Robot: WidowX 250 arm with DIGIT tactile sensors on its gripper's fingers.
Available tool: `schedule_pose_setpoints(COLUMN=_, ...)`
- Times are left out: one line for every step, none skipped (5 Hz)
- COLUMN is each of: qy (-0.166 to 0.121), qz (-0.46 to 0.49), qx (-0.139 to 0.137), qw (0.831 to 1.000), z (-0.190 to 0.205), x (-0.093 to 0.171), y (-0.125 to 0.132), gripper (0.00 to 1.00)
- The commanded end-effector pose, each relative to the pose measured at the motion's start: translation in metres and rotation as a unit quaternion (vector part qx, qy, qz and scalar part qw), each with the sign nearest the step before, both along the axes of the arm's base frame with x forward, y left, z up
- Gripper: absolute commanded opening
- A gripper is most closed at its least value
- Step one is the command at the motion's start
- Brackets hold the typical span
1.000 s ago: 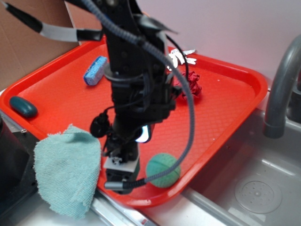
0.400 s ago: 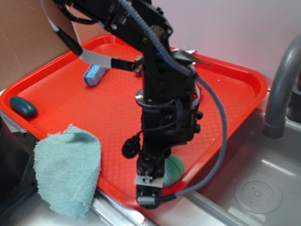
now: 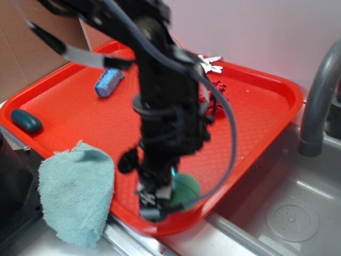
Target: Grab the green ball.
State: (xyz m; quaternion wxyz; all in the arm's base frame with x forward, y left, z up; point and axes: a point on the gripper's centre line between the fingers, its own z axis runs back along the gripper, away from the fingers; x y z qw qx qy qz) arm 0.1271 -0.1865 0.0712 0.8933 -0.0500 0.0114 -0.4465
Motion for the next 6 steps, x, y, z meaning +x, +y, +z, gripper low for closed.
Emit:
schedule_pose_setpoints(qy=-0.066, qz=0.113, qx=-0.002, qw=0.991, z=0.079, x=-0.008, y=0.036, gripper=0.0)
schedule_pose_setpoints(qy=-0.021, qz=0.235, qx=0.012, qw=0.972, z=0.117, x=-0.005, y=0.084, gripper=0.0)
schedule_pose_setpoints(qy=0.0, qz=0.353, qx=0.033, qw=0.935, z=0.137, x=0.003, y=0.129, gripper=0.0)
schedule_pose_setpoints(qy=-0.03, qz=0.468, qx=0.028, qw=0.883, z=0.138, x=0.022, y=0.175, gripper=0.0)
schedule_pose_setpoints(qy=-0.04, qz=0.502, qx=0.113, qw=0.856, z=0.147, x=0.025, y=0.182, gripper=0.0)
schedule_pose_setpoints(qy=-0.058, qz=0.514, qx=0.119, qw=0.848, z=0.148, x=0.003, y=0.166, gripper=0.0)
